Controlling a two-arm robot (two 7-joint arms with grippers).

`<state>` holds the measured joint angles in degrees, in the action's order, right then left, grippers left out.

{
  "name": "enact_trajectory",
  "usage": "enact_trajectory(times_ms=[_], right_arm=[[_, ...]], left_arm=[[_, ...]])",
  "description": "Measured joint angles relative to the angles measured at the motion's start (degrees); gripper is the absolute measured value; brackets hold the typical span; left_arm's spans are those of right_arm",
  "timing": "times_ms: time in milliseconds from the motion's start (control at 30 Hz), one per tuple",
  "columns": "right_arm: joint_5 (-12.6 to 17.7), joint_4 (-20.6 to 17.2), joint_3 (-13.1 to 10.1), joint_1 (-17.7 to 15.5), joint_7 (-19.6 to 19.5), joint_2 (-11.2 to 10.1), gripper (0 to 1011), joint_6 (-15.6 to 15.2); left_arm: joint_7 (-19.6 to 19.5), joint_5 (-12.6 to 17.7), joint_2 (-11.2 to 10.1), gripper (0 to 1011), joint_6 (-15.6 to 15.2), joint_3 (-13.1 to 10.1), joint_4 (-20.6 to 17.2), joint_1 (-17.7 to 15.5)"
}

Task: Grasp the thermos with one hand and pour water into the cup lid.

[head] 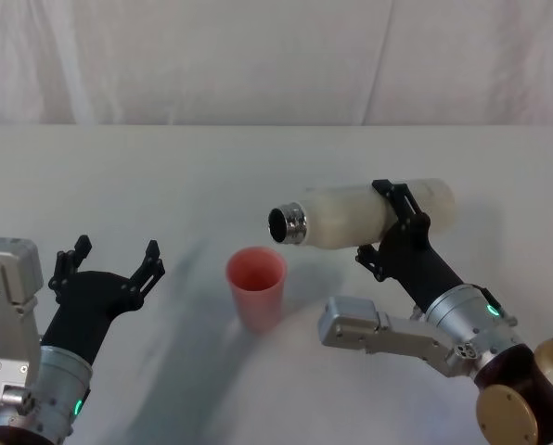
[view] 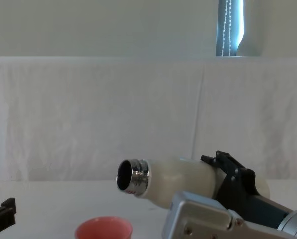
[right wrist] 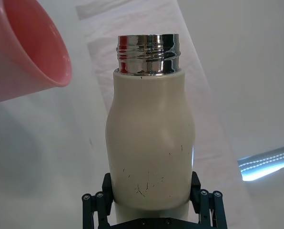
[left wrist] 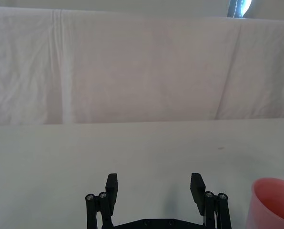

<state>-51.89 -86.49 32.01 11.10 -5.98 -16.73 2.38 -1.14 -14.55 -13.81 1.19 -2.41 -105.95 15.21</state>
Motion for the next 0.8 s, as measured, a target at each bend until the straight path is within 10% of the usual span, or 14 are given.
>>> enact_trajectory(times_ms=[800], right_arm=[[-2.42,-0.08,2.19,1.84,1.29,-1.94,950,-0.84]], left_arm=[[0.00,0.00,0.00,1001,0.00,0.00,0.00,0.00]])
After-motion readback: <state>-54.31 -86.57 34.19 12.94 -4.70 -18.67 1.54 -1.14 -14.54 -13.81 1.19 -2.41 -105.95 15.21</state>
